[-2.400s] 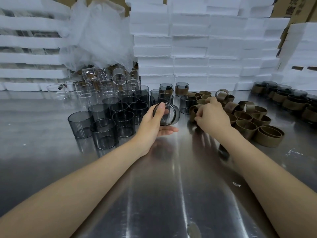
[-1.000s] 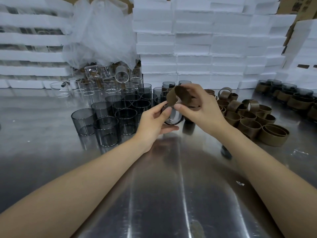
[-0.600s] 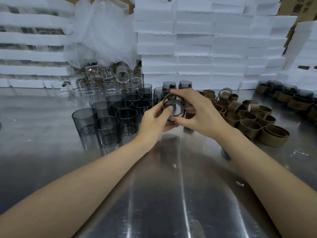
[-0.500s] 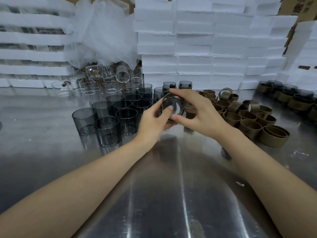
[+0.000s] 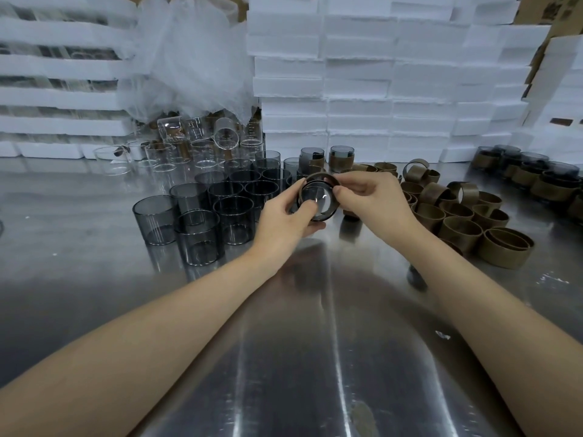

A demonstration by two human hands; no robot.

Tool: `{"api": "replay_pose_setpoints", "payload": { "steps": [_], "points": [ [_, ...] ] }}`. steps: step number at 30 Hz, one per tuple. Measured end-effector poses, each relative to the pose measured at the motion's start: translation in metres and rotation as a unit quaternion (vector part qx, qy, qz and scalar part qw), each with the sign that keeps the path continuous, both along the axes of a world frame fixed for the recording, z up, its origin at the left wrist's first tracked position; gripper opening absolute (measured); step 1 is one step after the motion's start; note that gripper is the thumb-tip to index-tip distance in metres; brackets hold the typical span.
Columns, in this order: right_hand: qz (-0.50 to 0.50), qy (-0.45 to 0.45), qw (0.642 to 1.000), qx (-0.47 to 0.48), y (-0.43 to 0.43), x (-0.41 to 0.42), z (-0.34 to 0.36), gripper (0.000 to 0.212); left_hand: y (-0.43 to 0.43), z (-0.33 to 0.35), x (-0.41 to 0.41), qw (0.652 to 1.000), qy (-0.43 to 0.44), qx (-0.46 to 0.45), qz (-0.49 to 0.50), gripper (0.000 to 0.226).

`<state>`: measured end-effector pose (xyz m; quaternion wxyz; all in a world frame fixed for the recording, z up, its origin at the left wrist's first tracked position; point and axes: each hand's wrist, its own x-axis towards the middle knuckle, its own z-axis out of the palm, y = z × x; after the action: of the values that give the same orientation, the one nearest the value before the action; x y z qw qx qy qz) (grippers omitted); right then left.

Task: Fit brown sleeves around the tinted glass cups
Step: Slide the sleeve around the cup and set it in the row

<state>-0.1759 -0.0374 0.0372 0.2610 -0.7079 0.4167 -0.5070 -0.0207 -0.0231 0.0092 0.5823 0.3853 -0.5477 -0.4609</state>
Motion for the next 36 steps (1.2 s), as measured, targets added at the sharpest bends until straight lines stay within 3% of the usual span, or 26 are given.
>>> {"api": "replay_pose_setpoints", "payload": {
  "steps": [7,18,24,27,30,36],
  "points": [
    [0.031,0.039,0.999,-0.011,0.000,-0.009,0.000,0.041,-0.002,0.000,0.000,0.997,-0.074,0.016,-0.001,0.048],
    [0.025,0.034,0.999,-0.009,-0.002,-0.013,0.001,0.035,-0.002,0.000,-0.001,0.998,-0.055,0.019,-0.014,0.053],
    [0.016,0.011,1.000,-0.001,-0.006,-0.016,0.004,0.031,0.002,0.002,-0.001,1.000,-0.004,-0.002,-0.021,0.041],
    [0.015,0.028,0.998,0.045,-0.011,-0.015,0.003,0.016,0.003,0.002,-0.001,0.997,0.064,-0.006,-0.031,0.032],
    [0.093,-0.047,0.980,0.170,-0.011,-0.002,-0.002,0.035,0.001,0.001,0.001,0.994,0.105,-0.007,-0.033,0.024],
    [0.083,-0.239,0.950,0.183,-0.006,0.023,-0.011,0.038,-0.004,0.000,0.004,0.982,0.147,0.057,-0.101,0.029]
  ]
}}
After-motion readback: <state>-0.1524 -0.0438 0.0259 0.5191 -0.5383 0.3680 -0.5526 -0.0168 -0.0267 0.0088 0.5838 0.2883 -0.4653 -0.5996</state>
